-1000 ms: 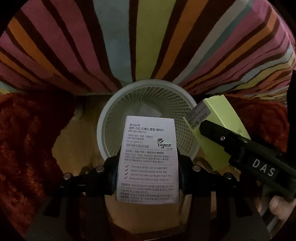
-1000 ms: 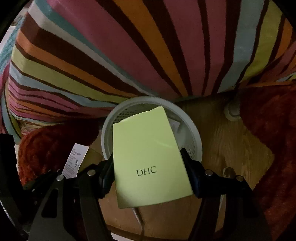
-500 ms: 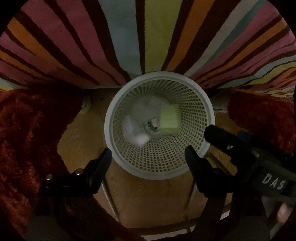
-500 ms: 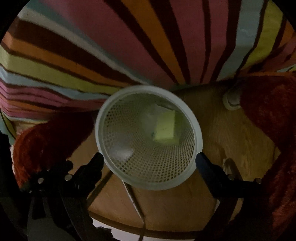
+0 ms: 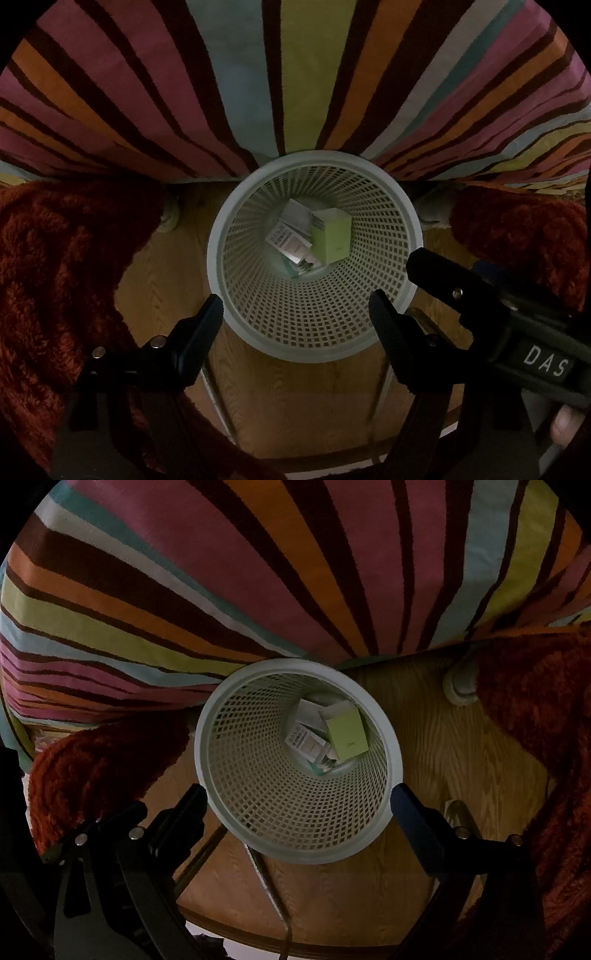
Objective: Collect trash
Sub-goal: 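Move both tools back up to the remaining trash on the bed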
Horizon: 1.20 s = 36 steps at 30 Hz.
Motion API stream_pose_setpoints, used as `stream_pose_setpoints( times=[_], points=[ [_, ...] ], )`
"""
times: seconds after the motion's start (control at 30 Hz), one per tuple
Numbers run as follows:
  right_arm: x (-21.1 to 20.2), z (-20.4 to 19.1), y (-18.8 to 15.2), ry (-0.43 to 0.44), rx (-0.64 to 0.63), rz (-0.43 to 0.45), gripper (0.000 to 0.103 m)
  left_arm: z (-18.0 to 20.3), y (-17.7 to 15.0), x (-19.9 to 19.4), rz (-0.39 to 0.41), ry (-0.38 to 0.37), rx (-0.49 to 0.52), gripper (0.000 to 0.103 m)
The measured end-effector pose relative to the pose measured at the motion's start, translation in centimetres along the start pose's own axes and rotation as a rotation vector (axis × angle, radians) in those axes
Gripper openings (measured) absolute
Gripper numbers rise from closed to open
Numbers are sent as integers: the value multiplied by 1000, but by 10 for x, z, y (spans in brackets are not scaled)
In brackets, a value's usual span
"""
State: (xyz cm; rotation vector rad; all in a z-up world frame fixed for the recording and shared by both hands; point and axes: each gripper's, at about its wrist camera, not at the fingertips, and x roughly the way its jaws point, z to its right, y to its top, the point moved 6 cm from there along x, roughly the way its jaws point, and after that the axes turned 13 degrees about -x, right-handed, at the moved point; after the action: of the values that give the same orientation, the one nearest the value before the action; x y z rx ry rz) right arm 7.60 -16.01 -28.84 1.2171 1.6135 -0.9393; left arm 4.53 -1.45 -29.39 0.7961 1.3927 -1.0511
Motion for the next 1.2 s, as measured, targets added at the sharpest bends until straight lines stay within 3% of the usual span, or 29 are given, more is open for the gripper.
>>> stream_pose_setpoints(
  times=[0.27,0.5,0.8,1.07,1.2],
  points=[
    [-4,0,0,-4,-4,13,95,1,0,-2,13,-6,1,79],
    [-19,-5,1,-14,-36,73,95,6,1,-16,76,-16,21,79],
    [-61,-18,9,-24,-108,231,95,13,7,-51,224,-85,38,79],
    [-121,-24,22,-96,-188,469,95,15,15,-89,403,-107,70,79],
    [-139,-21,29,-137,-197,567,95,14,20,-100,447,-130,62,79]
  ],
)
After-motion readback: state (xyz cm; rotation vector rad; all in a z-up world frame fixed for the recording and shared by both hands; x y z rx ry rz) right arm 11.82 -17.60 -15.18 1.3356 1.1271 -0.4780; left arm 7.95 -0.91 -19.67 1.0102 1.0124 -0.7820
